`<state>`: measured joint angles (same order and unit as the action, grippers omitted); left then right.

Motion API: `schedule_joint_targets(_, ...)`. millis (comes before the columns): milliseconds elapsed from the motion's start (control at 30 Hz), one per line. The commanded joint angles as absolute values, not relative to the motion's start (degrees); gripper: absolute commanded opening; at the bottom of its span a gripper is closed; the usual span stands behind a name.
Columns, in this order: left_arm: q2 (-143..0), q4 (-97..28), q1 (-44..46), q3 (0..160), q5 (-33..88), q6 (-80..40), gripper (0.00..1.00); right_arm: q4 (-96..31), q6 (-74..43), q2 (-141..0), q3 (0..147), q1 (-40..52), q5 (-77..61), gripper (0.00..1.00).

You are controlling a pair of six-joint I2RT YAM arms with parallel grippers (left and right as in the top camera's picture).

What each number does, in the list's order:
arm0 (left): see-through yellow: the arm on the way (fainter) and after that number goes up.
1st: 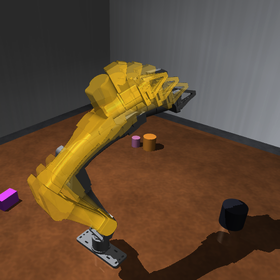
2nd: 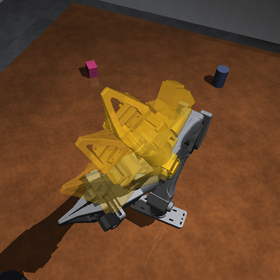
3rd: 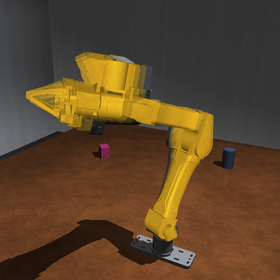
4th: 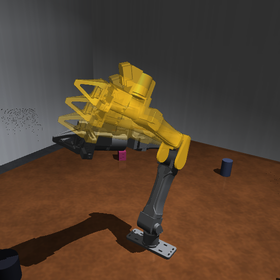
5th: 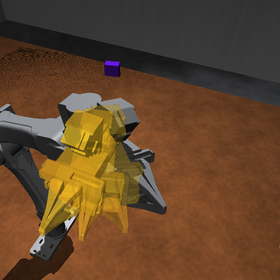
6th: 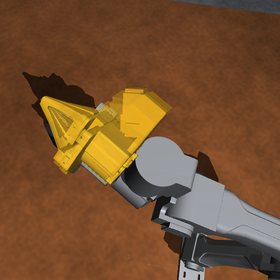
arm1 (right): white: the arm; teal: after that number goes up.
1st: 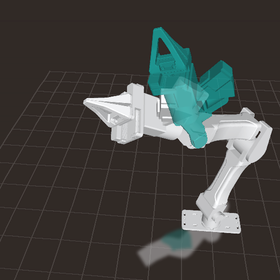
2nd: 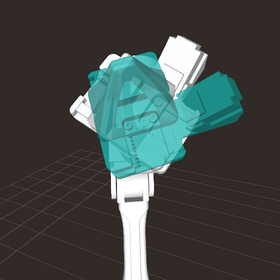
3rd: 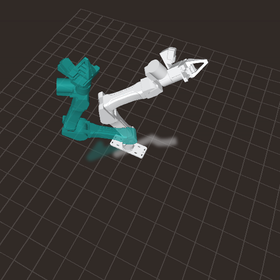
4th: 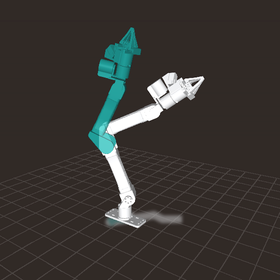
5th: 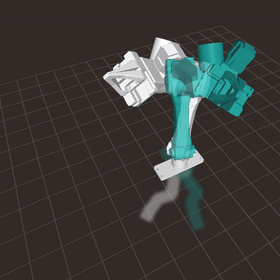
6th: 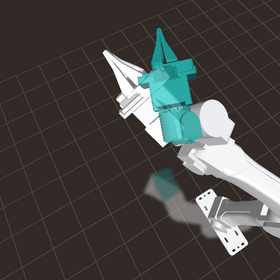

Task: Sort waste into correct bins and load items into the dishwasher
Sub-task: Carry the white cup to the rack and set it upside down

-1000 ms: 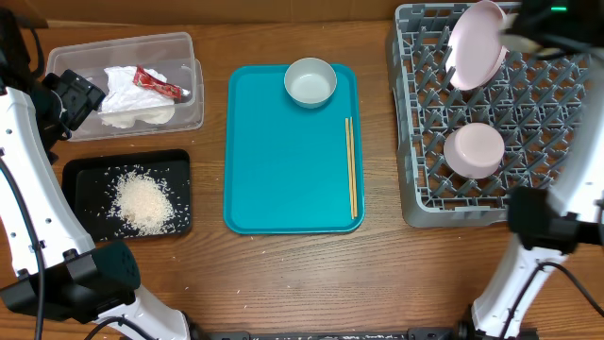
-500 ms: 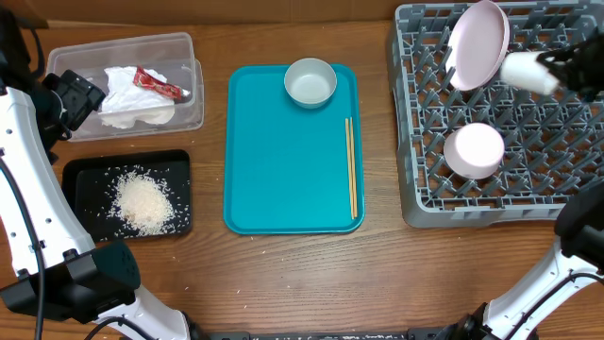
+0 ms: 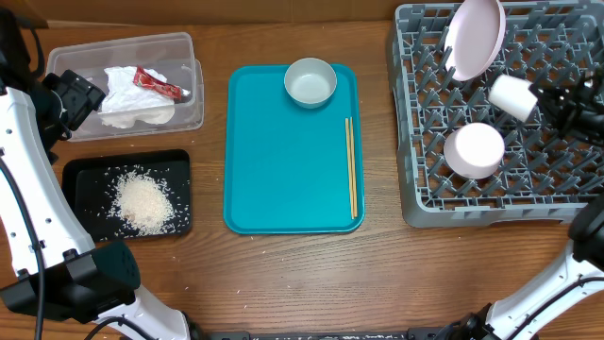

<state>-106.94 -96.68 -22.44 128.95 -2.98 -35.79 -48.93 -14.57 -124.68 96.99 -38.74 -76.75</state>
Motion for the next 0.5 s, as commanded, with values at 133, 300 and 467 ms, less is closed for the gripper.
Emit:
schedule_joint_targets(133,-107.04,-96.79,-22.48,129.03,-2.98,-34.87,1.0,-47.13,-16.36,-124.03,96.71,-41.98,-79.11,0.04)
schedule_joint_targets(300,-107.04,-96.79,-22.48,129.03,-2.98,-34.87,1.0,-47.0,-16.34,-124.31,96.71,-40.75,-79.09,0.04)
schedule_joint_targets(467,-107.04,-96.79,-22.48,129.03,-2.98,-34.87,1.0,-48.95,-16.32,-124.64,96.44,-40.34,-76.49,0.04)
